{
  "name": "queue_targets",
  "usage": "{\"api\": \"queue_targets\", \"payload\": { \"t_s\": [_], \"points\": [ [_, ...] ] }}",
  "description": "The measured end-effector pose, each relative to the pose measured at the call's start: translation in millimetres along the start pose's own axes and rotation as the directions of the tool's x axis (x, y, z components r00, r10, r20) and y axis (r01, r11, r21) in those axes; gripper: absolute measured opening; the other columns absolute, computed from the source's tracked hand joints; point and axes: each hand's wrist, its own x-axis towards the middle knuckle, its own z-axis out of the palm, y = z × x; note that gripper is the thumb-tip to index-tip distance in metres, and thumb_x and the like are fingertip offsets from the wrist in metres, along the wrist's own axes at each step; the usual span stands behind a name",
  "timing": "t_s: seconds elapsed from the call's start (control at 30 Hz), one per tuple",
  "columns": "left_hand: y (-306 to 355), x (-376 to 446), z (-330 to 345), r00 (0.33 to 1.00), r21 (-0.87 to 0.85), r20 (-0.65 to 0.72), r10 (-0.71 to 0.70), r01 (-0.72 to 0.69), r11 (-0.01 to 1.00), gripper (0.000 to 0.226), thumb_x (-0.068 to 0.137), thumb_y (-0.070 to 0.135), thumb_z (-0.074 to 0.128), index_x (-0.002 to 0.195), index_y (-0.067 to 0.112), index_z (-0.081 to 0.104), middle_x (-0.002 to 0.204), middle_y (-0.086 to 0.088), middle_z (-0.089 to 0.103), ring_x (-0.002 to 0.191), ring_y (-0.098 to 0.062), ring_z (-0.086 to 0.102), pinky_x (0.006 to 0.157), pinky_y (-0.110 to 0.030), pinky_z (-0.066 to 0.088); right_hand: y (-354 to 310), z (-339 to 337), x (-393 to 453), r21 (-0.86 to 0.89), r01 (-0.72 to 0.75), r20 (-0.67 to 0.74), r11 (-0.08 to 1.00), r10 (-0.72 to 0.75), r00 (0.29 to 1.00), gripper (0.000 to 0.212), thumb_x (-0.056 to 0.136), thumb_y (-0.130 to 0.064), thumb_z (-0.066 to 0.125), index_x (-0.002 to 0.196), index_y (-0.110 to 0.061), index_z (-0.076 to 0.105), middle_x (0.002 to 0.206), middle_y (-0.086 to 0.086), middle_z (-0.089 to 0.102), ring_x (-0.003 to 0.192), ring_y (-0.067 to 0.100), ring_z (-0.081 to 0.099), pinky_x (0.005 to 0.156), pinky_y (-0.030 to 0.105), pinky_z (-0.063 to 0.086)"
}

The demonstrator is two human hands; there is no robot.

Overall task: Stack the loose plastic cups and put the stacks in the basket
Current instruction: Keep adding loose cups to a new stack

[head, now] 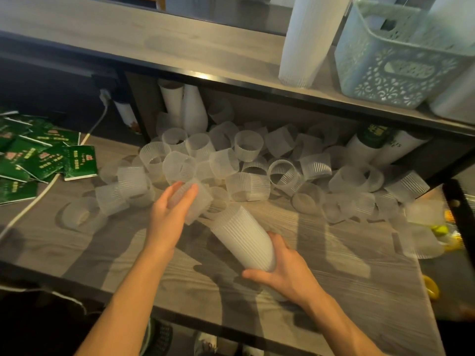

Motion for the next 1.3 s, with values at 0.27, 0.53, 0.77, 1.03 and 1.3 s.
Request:
{"api": "queue_targets", "payload": {
  "t_s": [0.27,0.53,0.77,1.03,1.3],
  "points": [
    [0,-18,30,0.981,0.031,0.172,0.087,-0.093,0.995,0.061,0.080,0.059,0.068,0.135,0.038,0.053,0.131,0.016,0.057,0.117,0.006,0.052,0.099,-0.023,0.042,-1,-3,-5,0.007,0.029,-0.070,1.000,-0.028,0.997,0.090,0.067,-0.066,0.076,0.137,-0.029,0.034,0.119,-0.010,0.046,0.104,0.015,0.056,0.086,0.032,0.047],
    [-3,-34,43,0.932,0.201,0.335,0.140,-0.216,0.956,0.085,0.070,0.076,0.052,0.145,0.037,0.041,0.132,0.032,0.042,0.126,0.013,0.039,0.111,-0.023,0.033,1,-6,-7,0.073,0.028,-0.104,0.997,-0.020,0.994,0.092,0.060,-0.074,0.070,0.134,-0.032,0.035,0.121,-0.011,0.049,0.104,0.013,0.057,0.087,0.036,0.050],
    [-14,-32,38,0.907,0.309,0.400,0.129,-0.266,0.913,0.077,0.085,0.075,0.045,0.152,0.042,0.025,0.143,0.027,0.037,0.127,0.015,0.034,0.111,-0.027,0.030,9,-3,-8,0.094,-0.001,-0.106,0.996,0.010,0.994,0.085,0.057,-0.075,0.069,0.126,-0.037,0.037,0.116,-0.016,0.049,0.101,0.011,0.056,0.084,0.035,0.051],
    [-26,10,-24,0.919,0.539,-0.118,0.376,-0.259,0.801,0.059,0.090,0.039,0.065,0.142,0.022,0.041,0.138,-0.001,0.044,0.128,-0.020,0.043,0.104,-0.043,0.040,-8,0,3,0.061,0.036,-0.086,0.997,-0.031,0.996,0.085,0.064,-0.068,0.072,0.133,-0.034,0.035,0.120,-0.014,0.045,0.102,0.010,0.052,0.085,0.032,0.047],
    [-58,53,-116,0.865,0.829,-0.312,0.393,0.046,0.557,0.083,0.077,0.029,0.081,0.143,0.008,0.036,0.146,-0.020,0.035,0.134,-0.041,0.029,0.108,-0.059,0.026,-32,7,15,0.009,0.044,-0.030,0.999,-0.044,0.999,0.096,0.056,-0.079,0.061,0.134,-0.031,0.035,0.117,-0.013,0.043,0.108,0.015,0.053,0.089,0.038,0.048]
  ]
}}
